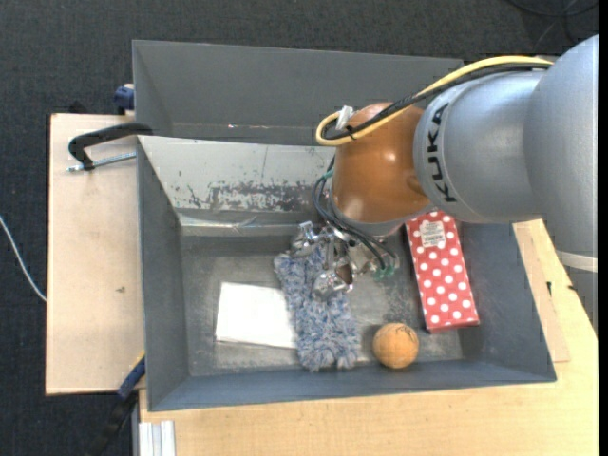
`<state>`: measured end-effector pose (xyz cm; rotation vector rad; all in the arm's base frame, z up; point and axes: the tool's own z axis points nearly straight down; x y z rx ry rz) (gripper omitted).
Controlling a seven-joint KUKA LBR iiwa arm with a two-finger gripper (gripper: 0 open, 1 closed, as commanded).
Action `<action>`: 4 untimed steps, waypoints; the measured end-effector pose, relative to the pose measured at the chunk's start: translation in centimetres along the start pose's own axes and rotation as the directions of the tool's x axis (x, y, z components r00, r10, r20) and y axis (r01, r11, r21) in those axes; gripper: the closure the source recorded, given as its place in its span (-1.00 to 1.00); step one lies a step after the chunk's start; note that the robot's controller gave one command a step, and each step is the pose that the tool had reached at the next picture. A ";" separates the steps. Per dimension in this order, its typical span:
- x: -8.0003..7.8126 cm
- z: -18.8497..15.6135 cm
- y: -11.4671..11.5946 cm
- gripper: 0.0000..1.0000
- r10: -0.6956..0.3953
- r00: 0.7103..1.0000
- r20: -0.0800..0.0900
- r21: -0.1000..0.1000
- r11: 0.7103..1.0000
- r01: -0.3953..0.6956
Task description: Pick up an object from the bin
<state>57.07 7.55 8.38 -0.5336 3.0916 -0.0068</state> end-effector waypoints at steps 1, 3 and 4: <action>0.0 0.0 0.0 1.00 0.000 1.000 0.000 0.000 1.000 0.000; -0.1 -6.2 0.3 1.00 -0.026 1.000 0.010 -0.004 1.000 0.026; -0.5 -14.8 0.4 1.00 -0.030 1.000 0.003 -0.005 1.000 0.030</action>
Offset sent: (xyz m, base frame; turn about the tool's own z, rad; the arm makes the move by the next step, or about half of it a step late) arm -0.0009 -0.0022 0.0694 -0.0201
